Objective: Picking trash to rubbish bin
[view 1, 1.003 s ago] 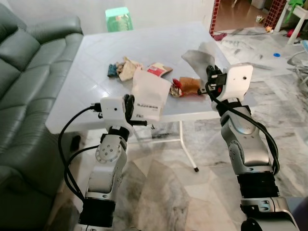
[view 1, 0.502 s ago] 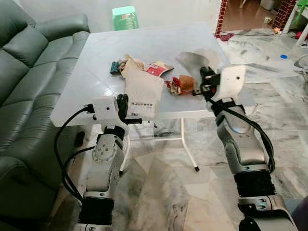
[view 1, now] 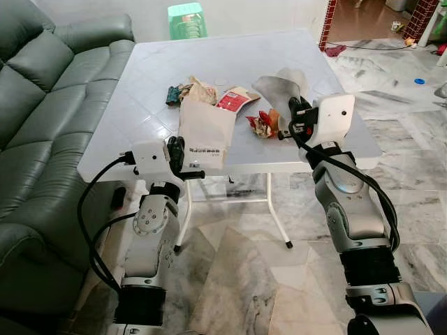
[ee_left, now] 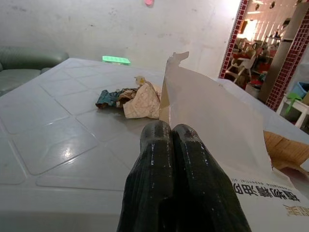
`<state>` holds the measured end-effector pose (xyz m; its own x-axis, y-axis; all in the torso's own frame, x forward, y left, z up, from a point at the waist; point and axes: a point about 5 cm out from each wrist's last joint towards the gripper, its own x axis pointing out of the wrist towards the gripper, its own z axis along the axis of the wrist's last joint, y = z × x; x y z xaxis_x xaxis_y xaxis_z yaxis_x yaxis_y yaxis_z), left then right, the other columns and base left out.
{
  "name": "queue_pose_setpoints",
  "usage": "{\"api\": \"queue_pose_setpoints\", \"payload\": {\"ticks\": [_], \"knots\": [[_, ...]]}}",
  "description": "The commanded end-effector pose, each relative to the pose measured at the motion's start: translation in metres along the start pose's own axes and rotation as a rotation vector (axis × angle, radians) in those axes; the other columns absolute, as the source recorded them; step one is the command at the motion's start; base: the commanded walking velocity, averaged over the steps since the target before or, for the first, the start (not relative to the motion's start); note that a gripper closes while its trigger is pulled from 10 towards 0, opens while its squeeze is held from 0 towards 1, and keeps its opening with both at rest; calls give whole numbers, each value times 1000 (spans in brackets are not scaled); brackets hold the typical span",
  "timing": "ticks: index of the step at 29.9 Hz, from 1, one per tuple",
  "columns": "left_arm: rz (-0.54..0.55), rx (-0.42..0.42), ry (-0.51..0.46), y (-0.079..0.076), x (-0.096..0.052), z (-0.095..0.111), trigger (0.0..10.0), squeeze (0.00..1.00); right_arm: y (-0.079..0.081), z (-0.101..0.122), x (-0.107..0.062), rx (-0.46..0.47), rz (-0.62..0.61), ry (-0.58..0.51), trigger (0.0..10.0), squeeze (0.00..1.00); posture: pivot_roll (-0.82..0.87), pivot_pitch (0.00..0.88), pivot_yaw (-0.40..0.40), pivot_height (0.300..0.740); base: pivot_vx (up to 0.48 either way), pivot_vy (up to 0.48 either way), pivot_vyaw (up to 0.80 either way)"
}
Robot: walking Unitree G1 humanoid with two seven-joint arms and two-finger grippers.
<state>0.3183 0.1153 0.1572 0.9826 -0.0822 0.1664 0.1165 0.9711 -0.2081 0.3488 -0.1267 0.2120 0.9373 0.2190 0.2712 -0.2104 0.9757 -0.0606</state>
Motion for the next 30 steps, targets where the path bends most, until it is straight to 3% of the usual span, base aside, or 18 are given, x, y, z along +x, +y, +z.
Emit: {"api": "queue_pose_setpoints", "payload": {"ticks": [1, 9, 30], "knots": [[5, -12, 0, 1, 1, 0, 3373, 0, 2, 2, 3, 4, 7, 3, 10000, 0, -40, 59, 42, 740, 0, 0, 0], [-1, -17, 6, 0, 0, -1, 3608, 0, 1, 1, 2, 2, 8, 7, 10000, 0, -39, 60, 45, 740, 0, 0, 0], [-3, -33, 14, -1, 0, -2, 3725, 0, -2, 1, 2, 5, -3, 9, 10000, 0, -40, 61, 47, 740, -300, 0, 0]]}}
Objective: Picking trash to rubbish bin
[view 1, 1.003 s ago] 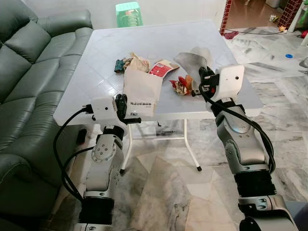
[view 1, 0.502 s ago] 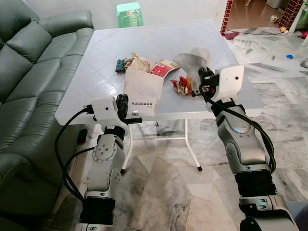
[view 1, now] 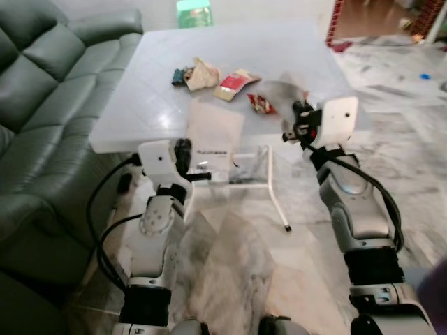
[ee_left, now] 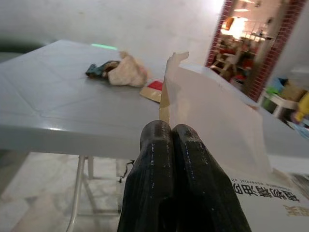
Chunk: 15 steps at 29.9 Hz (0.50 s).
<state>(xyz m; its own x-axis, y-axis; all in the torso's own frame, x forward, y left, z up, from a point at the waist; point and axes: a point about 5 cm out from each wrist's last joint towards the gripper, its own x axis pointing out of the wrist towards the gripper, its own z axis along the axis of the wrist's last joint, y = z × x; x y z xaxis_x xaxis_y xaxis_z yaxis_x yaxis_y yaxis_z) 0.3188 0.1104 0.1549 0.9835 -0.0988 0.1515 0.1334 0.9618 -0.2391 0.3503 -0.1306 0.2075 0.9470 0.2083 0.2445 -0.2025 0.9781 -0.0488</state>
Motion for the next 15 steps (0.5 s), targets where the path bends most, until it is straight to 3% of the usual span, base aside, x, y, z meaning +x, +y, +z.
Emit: {"api": "queue_pose_setpoints", "payload": {"ticks": [1, 11, 15], "knots": [[10, 1, -4, 3, 0, 1, 3725, 0, 2, 6, 2, -4, 7, -19, 10000, 0, -40, 61, 47, 740, 0, 0, 0], [17, 2, -15, 6, 0, 3, 3843, 0, 2, 7, 3, -11, 7, -25, 10000, 0, -41, 57, 46, 740, 0, 0, 0], [26, 1, -16, 8, 1, 3, 2353, 0, 1, 8, 3, -14, 7, -28, 10000, 0, -41, 56, 46, 740, 0, 0, 0]]}}
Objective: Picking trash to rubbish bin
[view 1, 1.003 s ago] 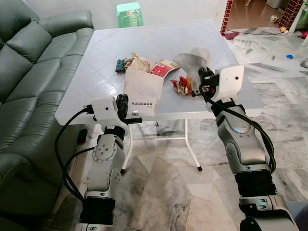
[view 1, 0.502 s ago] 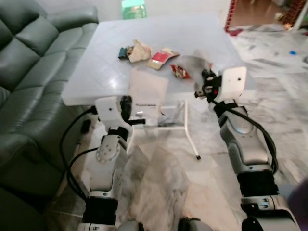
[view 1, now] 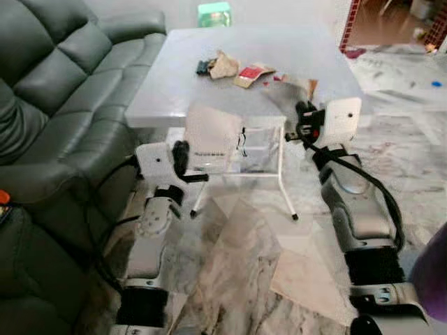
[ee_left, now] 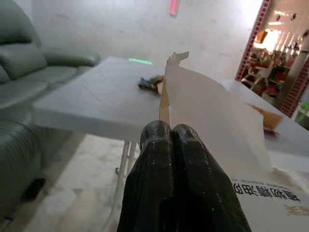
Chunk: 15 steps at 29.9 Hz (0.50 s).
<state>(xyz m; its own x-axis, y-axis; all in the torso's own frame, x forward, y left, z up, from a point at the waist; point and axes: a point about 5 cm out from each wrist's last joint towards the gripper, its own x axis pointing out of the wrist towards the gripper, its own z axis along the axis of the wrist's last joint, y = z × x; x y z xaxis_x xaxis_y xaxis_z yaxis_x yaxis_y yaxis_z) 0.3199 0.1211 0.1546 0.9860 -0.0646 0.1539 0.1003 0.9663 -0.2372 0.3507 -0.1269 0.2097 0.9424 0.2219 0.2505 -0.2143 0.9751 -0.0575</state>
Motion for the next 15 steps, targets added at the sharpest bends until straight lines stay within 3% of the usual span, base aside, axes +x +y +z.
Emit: {"api": "queue_pose_setpoints", "payload": {"ticks": [1, 8, 15], "knots": [[-7, -8, -6, -3, 1, 2, 2353, 0, -2, 6, 2, -9, -6, -20, 10000, 0, -41, 56, 46, 740, 0, 0, 0], [-14, -7, -9, -3, 1, 2, 2118, 0, -5, 6, 1, -8, -21, -23, 10000, 0, -43, 56, 48, 740, 0, 0, 0], [-15, 0, -8, 0, 4, 3, 1529, 0, -6, 5, 1, -7, -31, -12, 10000, 0, -44, 56, 52, 740, 0, 0, -800]]}}
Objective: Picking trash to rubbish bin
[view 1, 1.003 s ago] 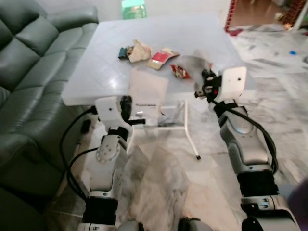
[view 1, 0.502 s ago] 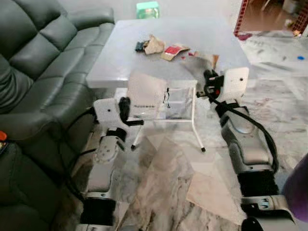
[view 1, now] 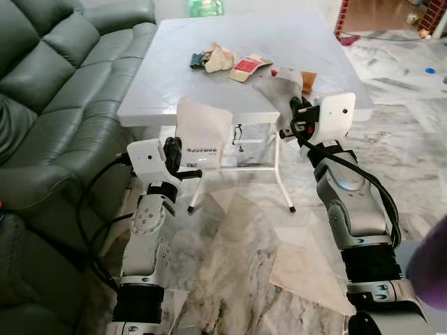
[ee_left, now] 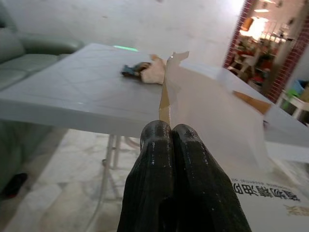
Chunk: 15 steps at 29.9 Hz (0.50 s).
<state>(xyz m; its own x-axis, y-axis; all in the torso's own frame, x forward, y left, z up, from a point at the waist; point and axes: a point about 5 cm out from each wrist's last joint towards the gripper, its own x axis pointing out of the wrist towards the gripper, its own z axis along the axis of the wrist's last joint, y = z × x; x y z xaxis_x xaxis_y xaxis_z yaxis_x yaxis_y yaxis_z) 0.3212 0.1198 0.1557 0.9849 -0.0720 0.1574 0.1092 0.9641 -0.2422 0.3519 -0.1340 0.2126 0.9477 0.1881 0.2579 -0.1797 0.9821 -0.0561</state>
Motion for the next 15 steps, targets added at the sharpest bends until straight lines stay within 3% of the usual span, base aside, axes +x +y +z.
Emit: {"api": "queue_pose_setpoints", "payload": {"ticks": [1, 9, 15], "knots": [[-6, 7, -6, 2, 3, 2, 1529, 0, 1, 3, 1, 1, 3, -6, 10000, 0, -44, 56, 52, 740, 0, 0, -800], [-9, 8, -5, 0, 5, 3, 1451, 0, 3, 3, 1, 5, 8, -7, 10000, 0, -42, 56, 52, 740, 0, 0, -800], [-21, 15, -2, -1, 4, 1, 0, 0, 3, 3, 2, 4, 6, -8, 10000, 0, -45, 56, 53, 740, 213, 0, -800]]}}
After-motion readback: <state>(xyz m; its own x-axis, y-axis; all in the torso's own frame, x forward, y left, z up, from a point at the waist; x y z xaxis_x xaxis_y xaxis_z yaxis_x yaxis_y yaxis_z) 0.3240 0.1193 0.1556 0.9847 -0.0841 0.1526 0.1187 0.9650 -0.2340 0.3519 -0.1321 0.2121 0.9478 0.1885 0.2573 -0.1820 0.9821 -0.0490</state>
